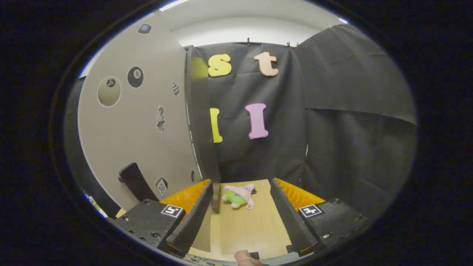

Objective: Open the shoe cabinet door, grab the shoes and put them into the shoe cabinet, then close the shoe cabinet door.

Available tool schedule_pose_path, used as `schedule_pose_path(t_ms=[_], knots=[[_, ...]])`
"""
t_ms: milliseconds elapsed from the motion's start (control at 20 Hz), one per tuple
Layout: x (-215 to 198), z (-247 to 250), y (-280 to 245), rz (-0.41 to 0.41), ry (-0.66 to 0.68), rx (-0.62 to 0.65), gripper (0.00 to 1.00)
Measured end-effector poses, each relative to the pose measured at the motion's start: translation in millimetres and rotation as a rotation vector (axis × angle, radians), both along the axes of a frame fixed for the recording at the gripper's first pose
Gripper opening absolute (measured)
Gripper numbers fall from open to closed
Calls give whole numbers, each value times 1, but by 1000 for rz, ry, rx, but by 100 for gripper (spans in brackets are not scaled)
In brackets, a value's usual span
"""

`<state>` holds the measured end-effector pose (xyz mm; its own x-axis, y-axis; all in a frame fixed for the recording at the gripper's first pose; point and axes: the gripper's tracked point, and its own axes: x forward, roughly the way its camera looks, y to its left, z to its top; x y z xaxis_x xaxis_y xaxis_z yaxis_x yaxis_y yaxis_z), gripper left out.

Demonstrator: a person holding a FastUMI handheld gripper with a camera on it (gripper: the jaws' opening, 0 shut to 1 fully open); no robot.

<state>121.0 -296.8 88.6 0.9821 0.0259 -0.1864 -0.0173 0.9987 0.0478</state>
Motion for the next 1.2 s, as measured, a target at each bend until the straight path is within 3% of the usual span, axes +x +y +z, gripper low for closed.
schedule_pose_path(t_ms=[200,650,1200], knots=[[-10,-3,36,48,6,-10,99],[-27,-3,84,-94,-4,-13,95],[-28,-3,169,-180,-35,-44,95]])
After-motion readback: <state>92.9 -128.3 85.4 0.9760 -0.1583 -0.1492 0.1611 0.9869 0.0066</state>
